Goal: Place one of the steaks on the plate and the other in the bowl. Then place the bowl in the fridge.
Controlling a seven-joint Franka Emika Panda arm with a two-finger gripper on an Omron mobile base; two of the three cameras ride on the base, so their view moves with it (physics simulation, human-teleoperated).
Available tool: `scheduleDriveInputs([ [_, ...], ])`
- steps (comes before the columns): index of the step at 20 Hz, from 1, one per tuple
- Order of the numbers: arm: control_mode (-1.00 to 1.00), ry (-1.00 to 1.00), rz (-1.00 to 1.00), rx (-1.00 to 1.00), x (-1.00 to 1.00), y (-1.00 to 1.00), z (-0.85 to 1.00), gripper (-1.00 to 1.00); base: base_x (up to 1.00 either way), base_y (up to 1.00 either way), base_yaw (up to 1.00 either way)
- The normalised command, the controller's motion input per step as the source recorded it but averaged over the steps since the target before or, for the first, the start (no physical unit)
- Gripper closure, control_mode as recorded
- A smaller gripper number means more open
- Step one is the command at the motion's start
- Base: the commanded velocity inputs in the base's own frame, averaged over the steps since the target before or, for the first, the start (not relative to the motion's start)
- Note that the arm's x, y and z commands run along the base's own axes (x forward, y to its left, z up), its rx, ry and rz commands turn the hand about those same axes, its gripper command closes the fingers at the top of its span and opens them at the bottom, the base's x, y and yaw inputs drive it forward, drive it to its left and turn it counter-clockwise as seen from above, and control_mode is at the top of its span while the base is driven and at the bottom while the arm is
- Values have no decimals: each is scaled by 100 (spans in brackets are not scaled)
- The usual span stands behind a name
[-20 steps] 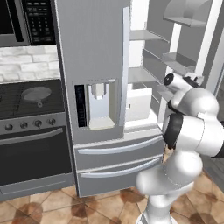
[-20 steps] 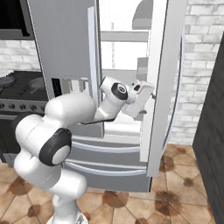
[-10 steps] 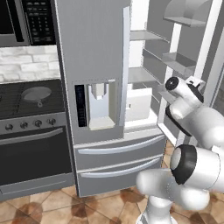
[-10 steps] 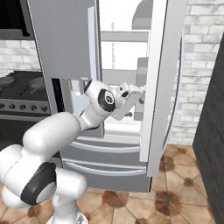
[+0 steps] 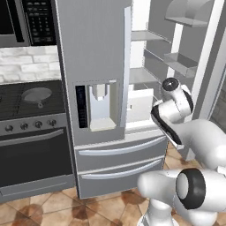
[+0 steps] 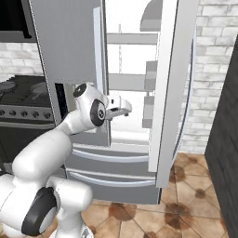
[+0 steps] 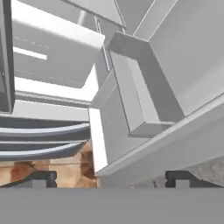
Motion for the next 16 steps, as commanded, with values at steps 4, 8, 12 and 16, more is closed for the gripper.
scheduleDriveInputs([
  [4, -100, -16, -20, 83, 0, 82, -11, -100, 0, 0, 0],
  [8, -100, -13, -19, 74, 0, 95, -16, -100, 0, 0, 0],
  [12, -100, -16, -13, 19, 1, 73, 0, -100, 0, 0, 0],
  [16, -100, -5, -3, -25, 31, 51, 8, -100, 0, 0, 0],
])
